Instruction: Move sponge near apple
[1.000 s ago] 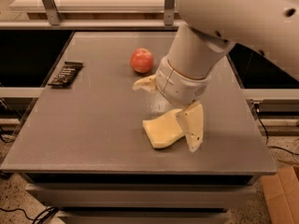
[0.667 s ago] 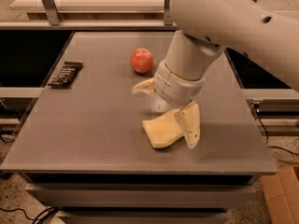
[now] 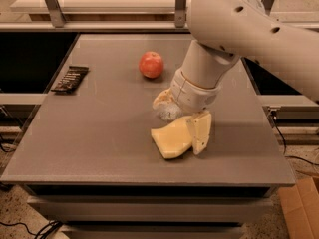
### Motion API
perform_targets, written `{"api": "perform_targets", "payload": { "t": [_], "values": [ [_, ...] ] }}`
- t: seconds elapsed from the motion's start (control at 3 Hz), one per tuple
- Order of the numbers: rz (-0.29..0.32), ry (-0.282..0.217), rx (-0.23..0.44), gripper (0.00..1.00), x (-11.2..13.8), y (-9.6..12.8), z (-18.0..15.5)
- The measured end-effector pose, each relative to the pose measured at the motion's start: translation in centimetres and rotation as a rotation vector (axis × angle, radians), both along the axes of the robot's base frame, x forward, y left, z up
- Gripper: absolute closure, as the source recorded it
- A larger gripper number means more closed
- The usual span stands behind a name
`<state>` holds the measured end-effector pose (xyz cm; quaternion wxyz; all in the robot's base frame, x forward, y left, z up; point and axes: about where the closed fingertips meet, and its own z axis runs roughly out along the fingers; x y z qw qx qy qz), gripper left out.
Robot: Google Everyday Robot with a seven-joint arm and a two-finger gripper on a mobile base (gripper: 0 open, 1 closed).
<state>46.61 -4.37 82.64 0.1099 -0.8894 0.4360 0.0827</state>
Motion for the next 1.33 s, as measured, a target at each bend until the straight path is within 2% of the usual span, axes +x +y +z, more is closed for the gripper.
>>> {"api": "perform_targets", "payload": {
  "t": [0.33, 1.0, 1.33],
  "values": [
    [-0.042, -0.004, 0.005, 0.39, 0.6, -0.5, 0.1],
    [-0.091, -0.027, 0.022, 0.85, 1.7, -0.6, 2.7],
    [-0.109, -0.024, 0.028, 1.0, 2.9, 0.3, 3.5]
  ]
}}
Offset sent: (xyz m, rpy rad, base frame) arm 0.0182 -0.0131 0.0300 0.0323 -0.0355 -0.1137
